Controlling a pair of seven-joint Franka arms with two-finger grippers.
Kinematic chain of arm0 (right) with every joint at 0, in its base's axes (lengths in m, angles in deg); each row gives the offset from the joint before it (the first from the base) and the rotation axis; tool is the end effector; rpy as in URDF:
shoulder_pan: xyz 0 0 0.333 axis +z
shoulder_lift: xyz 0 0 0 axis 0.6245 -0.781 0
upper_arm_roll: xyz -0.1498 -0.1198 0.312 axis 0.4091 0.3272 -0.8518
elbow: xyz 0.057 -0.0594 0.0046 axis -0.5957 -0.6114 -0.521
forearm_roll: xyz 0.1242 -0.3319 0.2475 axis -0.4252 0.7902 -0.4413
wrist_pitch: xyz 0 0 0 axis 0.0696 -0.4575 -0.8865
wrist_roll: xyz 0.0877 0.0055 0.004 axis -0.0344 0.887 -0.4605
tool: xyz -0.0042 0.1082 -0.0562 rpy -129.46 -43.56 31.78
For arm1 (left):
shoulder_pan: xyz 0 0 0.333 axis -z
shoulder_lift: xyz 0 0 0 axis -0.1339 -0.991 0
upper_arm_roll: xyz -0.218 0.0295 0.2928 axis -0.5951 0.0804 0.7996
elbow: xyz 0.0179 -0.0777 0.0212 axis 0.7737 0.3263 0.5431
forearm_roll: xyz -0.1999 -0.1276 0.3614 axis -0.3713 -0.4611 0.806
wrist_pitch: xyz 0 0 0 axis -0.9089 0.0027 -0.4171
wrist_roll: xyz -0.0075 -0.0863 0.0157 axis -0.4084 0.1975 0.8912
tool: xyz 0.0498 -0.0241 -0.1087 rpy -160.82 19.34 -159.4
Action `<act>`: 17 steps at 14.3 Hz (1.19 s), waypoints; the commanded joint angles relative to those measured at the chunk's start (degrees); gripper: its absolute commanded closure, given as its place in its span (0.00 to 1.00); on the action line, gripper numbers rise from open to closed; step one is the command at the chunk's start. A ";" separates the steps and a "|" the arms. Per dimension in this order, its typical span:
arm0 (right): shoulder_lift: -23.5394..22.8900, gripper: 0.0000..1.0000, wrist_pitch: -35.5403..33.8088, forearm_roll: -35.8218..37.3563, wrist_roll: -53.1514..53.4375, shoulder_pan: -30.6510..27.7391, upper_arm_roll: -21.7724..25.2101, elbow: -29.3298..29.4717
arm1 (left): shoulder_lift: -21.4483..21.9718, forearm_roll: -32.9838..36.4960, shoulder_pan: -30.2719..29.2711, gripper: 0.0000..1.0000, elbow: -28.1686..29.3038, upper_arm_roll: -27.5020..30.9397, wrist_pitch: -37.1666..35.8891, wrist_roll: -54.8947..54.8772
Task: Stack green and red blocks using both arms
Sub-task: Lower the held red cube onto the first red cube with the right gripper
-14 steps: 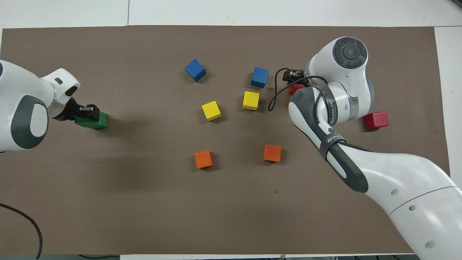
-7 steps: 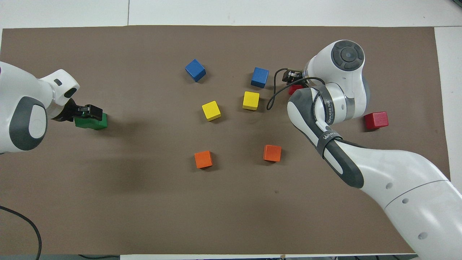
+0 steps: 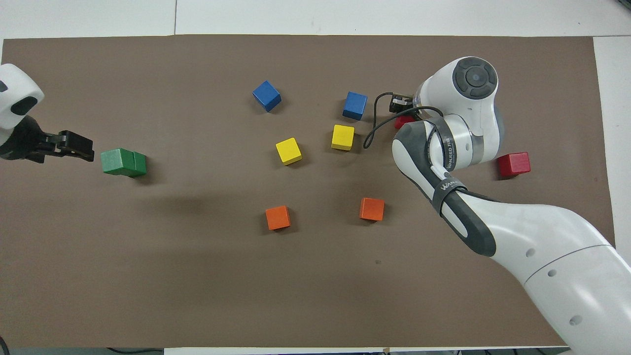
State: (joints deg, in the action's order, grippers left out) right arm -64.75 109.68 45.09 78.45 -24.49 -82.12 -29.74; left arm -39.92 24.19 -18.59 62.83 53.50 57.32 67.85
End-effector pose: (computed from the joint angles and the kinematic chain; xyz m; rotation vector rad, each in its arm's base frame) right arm 0.7474 0.1672 0.3060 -3.0592 0.4875 -0.1943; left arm 0.6134 0.0039 0.5758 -3.1080 0.0778 0.1009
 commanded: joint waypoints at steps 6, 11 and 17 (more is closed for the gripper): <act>18.27 1.00 -12.01 0.30 -26.16 -11.32 -0.33 -12.40 | 4.24 -1.04 8.69 0.00 -0.40 5.59 -4.31 -0.44; 22.60 1.00 -6.75 -0.32 -37.16 -19.16 -0.33 -21.29 | 3.19 -1.04 10.63 0.00 -0.75 6.39 -5.11 -0.35; 23.93 1.00 1.27 -0.32 -38.76 -20.22 -0.24 -27.56 | 3.18 -1.04 10.72 0.00 -1.28 7.35 -4.84 -0.44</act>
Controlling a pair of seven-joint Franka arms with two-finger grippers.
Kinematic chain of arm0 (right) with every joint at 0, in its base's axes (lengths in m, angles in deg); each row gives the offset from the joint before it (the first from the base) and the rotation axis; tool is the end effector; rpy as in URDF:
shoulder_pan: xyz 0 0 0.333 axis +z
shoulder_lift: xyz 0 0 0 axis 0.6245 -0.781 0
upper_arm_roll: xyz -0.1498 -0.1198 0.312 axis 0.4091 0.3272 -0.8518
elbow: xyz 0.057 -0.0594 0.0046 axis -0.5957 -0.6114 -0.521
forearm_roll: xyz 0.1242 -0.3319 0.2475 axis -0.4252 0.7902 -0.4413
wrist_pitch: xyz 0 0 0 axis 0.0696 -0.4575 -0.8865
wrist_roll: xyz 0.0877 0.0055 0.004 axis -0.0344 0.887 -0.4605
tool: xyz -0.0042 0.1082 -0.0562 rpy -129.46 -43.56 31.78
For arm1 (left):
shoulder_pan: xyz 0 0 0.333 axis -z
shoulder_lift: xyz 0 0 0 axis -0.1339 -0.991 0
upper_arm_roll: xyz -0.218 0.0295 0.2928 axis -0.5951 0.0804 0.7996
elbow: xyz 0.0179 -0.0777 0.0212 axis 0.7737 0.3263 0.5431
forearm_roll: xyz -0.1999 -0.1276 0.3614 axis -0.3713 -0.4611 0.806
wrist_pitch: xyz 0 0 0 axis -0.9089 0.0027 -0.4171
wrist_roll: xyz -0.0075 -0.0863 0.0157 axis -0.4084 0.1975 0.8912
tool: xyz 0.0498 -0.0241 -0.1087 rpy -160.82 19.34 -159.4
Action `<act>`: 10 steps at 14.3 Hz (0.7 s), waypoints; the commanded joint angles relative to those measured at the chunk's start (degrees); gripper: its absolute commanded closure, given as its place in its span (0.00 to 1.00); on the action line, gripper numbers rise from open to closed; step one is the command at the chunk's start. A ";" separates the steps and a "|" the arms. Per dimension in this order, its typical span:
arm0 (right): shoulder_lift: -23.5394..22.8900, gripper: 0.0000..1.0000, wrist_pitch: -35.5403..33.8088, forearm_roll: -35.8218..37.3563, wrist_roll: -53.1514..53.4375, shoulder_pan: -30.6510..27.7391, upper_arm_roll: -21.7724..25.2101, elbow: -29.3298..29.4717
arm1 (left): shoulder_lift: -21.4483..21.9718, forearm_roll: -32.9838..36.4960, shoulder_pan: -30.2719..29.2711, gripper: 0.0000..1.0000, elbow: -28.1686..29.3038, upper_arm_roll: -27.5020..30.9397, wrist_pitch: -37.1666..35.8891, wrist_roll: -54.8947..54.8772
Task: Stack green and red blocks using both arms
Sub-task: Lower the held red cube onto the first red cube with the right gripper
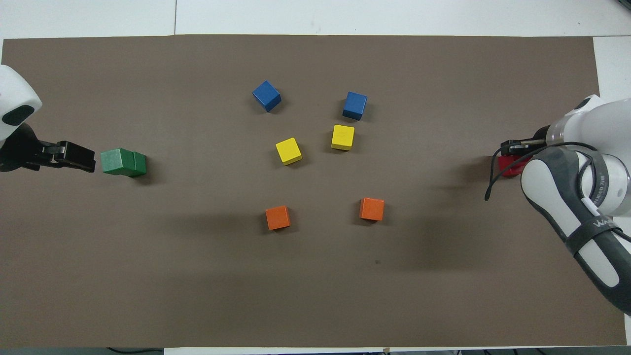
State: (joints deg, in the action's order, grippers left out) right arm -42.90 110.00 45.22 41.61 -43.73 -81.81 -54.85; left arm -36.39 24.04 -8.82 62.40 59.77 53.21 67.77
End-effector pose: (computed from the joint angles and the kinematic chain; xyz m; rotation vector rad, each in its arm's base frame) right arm 0.6277 -0.0787 0.3602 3.1270 -0.0286 0.1222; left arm 0.5883 -0.0348 0.6104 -3.0936 0.1692 0.1046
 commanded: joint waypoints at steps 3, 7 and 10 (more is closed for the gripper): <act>2.25 1.00 0.87 -0.53 -3.23 -1.42 -0.55 -2.72 | -0.34 -0.88 0.95 0.00 -0.76 0.82 -0.65 -0.18; 2.43 1.00 0.87 -0.53 -4.82 -2.65 -0.55 -2.89 | -0.34 -0.88 0.95 0.00 -0.76 0.82 -0.39 -0.18; 2.43 1.00 2.36 -0.62 -3.77 -2.57 -0.64 -3.42 | -0.34 -0.88 0.95 0.00 -0.76 0.91 -0.30 -0.18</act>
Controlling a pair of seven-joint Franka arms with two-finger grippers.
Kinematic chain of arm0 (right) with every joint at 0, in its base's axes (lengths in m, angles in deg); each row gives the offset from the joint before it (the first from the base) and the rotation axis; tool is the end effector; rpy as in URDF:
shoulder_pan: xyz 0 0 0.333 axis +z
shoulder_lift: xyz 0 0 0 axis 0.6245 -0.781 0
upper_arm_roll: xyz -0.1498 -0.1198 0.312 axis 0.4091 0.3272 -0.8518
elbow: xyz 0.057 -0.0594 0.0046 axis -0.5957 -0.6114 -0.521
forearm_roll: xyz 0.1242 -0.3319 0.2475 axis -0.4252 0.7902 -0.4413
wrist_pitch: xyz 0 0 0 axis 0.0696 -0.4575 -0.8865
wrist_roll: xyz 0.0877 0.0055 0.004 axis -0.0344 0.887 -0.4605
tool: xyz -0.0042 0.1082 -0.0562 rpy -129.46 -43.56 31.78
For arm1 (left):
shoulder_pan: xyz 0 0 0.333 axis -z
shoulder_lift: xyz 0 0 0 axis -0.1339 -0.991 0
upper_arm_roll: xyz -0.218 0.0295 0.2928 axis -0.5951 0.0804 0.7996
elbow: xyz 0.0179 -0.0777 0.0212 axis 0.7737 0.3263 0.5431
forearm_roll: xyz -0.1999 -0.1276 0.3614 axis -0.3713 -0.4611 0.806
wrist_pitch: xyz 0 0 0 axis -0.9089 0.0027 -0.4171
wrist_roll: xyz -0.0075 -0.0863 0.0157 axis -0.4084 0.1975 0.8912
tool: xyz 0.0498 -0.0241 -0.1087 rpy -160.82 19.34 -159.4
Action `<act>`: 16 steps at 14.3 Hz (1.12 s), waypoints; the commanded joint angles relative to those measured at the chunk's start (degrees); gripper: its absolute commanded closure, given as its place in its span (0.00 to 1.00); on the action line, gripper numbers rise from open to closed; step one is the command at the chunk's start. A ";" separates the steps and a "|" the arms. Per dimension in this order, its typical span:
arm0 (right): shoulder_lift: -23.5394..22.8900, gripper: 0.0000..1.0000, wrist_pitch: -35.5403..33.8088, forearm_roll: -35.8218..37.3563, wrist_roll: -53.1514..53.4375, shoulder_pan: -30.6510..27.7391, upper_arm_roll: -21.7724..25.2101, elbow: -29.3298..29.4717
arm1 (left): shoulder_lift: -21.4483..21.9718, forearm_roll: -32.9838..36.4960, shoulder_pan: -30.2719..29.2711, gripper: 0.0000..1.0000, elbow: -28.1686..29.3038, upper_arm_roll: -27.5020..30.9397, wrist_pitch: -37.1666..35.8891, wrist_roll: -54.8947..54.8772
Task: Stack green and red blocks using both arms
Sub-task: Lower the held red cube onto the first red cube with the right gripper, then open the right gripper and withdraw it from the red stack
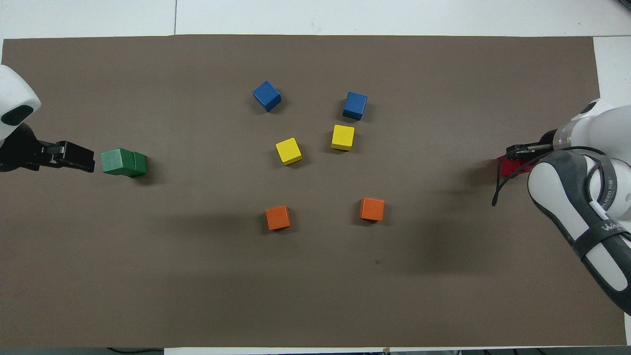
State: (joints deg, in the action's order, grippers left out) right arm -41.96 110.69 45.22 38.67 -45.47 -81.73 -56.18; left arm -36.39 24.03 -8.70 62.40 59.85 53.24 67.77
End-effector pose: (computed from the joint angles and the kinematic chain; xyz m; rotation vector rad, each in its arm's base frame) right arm 0.6185 -0.0976 0.3605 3.1231 0.0018 0.1293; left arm 0.5883 -0.0353 0.6105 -3.0937 0.1703 0.1038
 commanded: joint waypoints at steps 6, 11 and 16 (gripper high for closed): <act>1.49 0.00 1.33 -0.79 0.15 -1.01 -0.72 -2.00 | -0.34 -0.87 0.83 0.00 -0.85 0.83 -0.24 -0.18; 3.42 0.00 -6.63 -0.62 0.06 -0.22 -0.64 2.29 | -0.43 -0.87 0.83 0.00 -1.02 0.75 -0.33 -0.18; 10.01 0.00 -32.74 -0.18 0.06 3.21 -1.86 18.63 | -0.52 -0.87 0.83 0.00 -3.48 0.31 -1.12 -0.09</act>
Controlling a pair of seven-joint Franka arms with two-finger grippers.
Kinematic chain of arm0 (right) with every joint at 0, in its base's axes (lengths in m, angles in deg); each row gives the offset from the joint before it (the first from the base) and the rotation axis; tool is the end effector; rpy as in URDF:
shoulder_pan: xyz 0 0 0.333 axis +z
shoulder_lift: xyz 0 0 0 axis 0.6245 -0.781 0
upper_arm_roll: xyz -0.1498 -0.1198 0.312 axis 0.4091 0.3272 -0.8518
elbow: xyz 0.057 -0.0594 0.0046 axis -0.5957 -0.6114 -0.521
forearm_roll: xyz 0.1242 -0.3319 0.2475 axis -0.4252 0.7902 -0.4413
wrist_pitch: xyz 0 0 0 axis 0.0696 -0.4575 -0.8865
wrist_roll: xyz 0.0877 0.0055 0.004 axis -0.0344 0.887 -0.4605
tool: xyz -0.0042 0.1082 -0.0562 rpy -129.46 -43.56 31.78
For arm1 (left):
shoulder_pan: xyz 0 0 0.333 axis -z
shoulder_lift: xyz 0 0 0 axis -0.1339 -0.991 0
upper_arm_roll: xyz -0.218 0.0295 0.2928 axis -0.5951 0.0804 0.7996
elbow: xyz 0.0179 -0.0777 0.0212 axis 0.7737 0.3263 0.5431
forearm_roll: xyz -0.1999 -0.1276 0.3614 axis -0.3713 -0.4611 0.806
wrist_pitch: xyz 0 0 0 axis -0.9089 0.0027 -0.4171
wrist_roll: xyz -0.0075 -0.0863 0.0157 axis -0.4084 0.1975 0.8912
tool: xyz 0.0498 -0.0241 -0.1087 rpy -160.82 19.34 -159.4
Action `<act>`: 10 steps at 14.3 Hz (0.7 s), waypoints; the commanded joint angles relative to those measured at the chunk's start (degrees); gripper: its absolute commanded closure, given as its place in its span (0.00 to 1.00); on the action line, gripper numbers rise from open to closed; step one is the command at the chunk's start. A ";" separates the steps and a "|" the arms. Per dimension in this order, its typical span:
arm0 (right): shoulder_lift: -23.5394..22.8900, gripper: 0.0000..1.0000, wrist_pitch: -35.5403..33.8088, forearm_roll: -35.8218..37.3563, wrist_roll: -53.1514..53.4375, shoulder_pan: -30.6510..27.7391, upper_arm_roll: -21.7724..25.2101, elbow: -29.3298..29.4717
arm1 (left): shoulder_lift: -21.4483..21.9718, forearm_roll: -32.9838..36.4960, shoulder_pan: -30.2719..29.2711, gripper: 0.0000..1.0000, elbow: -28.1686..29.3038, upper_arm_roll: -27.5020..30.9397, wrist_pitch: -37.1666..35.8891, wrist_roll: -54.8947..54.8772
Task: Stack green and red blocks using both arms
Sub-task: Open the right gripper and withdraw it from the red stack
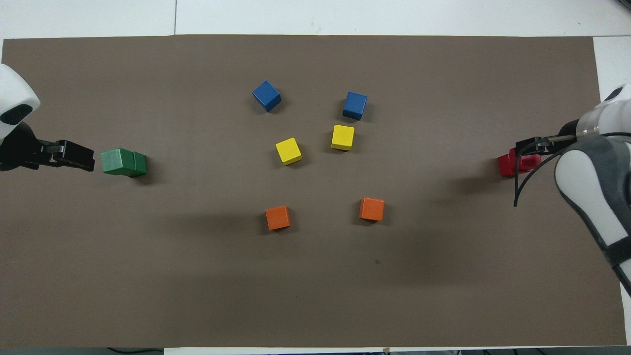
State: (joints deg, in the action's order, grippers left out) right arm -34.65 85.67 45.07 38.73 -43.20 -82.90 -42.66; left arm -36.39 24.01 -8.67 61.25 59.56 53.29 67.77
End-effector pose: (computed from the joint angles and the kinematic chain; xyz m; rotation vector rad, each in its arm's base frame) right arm 0.6171 -0.0596 0.5184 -3.1344 -0.0949 -0.0185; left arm 0.5899 -0.0388 0.6208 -3.0946 0.1784 0.0712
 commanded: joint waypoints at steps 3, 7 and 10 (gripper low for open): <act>6.47 0.00 -12.84 -0.38 -0.70 1.83 -1.57 8.73 | -0.44 -0.85 0.80 0.00 -2.51 0.77 -1.00 -0.09; 7.45 0.00 -20.58 -0.55 -0.44 1.92 -2.19 11.20 | -0.44 -0.85 0.80 0.00 -2.51 0.77 -1.09 -0.09; 7.36 0.00 -22.17 -0.03 -0.44 1.48 -2.19 10.68 | -0.44 -0.85 0.80 0.00 -2.51 0.86 -0.91 -0.09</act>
State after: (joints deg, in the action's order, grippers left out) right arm -26.51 64.79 45.07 38.73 -40.78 -84.63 -32.55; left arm -36.39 24.01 -8.67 59.93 59.55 53.24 67.77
